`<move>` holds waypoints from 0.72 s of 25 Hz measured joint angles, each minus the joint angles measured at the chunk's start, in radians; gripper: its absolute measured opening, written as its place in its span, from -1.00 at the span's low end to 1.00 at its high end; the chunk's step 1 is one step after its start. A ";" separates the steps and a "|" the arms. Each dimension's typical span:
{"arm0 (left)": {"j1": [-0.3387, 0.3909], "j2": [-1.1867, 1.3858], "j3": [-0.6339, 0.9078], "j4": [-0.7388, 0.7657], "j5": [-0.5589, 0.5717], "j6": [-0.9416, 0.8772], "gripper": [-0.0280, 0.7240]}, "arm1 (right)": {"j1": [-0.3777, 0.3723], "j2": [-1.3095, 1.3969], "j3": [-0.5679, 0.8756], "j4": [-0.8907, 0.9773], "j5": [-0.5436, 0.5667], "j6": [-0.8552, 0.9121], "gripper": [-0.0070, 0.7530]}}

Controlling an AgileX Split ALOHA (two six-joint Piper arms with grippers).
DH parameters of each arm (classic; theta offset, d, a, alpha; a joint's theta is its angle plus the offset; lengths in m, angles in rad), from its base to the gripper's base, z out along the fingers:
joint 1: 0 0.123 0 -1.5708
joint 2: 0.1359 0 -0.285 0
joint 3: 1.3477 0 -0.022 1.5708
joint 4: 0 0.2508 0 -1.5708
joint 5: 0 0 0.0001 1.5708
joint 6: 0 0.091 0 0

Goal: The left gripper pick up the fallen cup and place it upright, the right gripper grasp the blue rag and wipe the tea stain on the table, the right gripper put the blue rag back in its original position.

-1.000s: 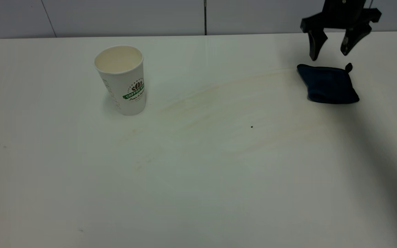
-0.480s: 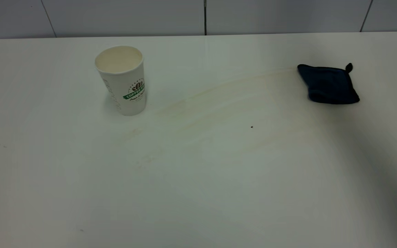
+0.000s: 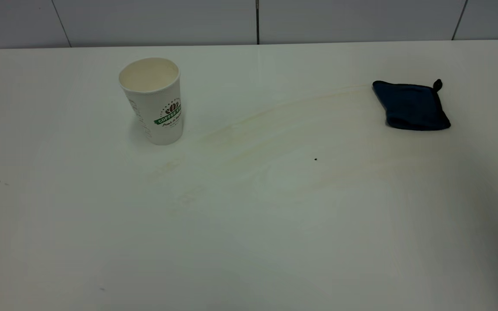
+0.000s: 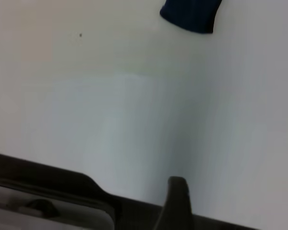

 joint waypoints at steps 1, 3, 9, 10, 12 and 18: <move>0.000 0.000 0.000 0.000 0.000 0.000 0.57 | 0.000 -0.055 0.053 0.000 0.000 0.006 0.83; 0.000 0.000 0.000 0.000 0.000 0.000 0.57 | 0.000 -0.157 0.156 0.000 0.000 0.028 0.80; 0.000 0.000 0.000 0.000 0.000 0.000 0.57 | 0.000 -0.439 0.434 0.005 -0.052 0.080 0.76; 0.000 0.000 0.000 0.000 0.000 0.000 0.57 | 0.000 -0.466 0.475 0.006 -0.068 0.083 0.76; 0.000 0.000 0.000 0.000 0.000 0.000 0.57 | 0.000 -0.509 0.543 0.016 -0.115 0.085 0.75; 0.000 0.000 0.000 0.000 0.000 0.000 0.57 | 0.000 -0.531 0.694 0.034 -0.172 0.102 0.72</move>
